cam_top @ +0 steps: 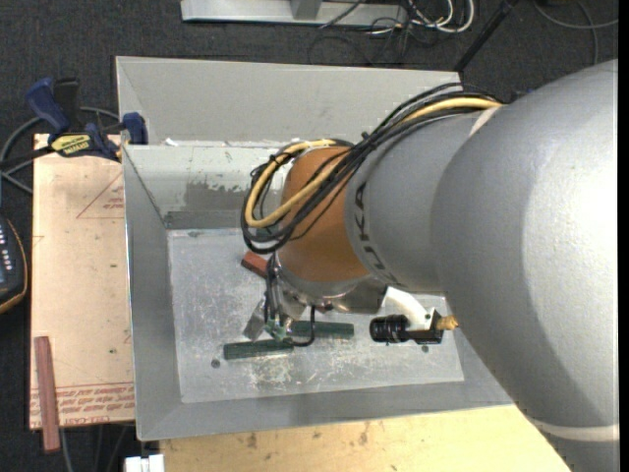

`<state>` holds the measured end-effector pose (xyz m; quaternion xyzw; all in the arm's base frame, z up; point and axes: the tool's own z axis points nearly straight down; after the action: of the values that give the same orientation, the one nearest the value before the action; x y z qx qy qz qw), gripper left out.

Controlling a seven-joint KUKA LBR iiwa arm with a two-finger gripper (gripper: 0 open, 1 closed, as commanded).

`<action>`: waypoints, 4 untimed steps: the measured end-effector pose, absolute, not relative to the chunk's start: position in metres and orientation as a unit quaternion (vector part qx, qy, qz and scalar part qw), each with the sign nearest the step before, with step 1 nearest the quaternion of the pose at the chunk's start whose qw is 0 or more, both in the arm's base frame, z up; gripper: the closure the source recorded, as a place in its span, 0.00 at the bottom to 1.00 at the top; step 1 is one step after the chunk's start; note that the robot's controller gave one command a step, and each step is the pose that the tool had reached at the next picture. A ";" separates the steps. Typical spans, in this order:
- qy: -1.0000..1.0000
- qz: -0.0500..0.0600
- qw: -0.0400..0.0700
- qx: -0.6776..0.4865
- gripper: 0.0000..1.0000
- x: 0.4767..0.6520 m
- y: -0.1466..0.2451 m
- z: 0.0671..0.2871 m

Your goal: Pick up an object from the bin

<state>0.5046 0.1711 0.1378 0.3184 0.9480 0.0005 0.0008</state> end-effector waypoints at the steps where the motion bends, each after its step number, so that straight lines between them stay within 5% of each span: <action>1: 0.909 0.000 0.001 0.417 1.00 0.505 0.136 0.153; 2: 0.918 0.001 0.000 0.398 1.00 0.568 0.218 0.066; 3: 0.927 0.003 0.003 0.374 1.00 0.558 0.219 0.154; 4: 0.934 0.001 -0.001 0.357 1.00 0.508 0.250 0.181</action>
Offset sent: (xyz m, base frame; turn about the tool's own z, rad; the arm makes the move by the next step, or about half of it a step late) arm 0.0004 -0.0352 0.0156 0.2150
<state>0.5083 0.2501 0.1811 0.3574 0.9339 0.0007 -0.0007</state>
